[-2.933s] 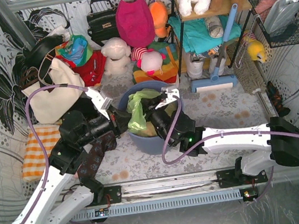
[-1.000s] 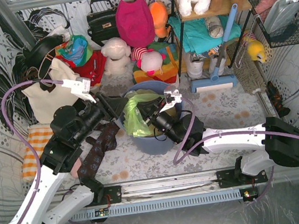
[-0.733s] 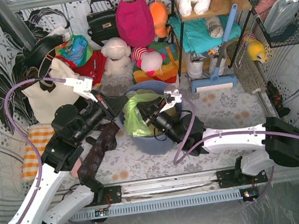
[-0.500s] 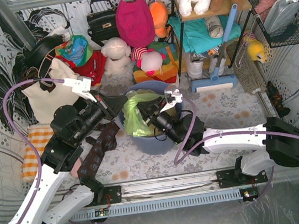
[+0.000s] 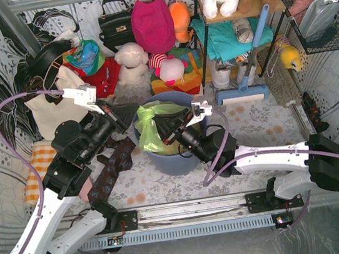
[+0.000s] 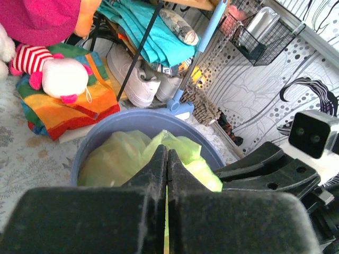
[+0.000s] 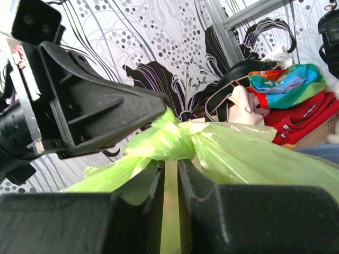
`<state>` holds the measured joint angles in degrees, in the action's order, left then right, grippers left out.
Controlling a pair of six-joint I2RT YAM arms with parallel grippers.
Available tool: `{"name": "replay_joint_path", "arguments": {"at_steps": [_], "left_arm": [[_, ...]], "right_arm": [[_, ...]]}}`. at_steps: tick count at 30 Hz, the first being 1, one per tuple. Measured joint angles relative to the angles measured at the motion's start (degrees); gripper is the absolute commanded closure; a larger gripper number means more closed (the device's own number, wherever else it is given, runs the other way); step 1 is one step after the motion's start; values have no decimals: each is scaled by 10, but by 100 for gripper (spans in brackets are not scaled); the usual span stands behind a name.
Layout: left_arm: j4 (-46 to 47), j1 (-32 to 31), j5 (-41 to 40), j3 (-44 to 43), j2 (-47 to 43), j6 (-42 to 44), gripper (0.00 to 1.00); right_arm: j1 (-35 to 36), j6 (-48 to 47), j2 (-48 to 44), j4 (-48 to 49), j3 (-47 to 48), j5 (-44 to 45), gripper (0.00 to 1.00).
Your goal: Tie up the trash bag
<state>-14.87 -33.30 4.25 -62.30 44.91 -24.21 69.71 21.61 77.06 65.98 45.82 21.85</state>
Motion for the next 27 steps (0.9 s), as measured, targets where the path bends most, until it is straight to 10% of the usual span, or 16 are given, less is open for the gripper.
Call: {"name": "replay_joint_path", "arguments": {"at_steps": [27], "left_arm": [[47,0,0,-31,14,16,100]], "right_arm": [[0,164,-203,-385,19,-78,33]]}}
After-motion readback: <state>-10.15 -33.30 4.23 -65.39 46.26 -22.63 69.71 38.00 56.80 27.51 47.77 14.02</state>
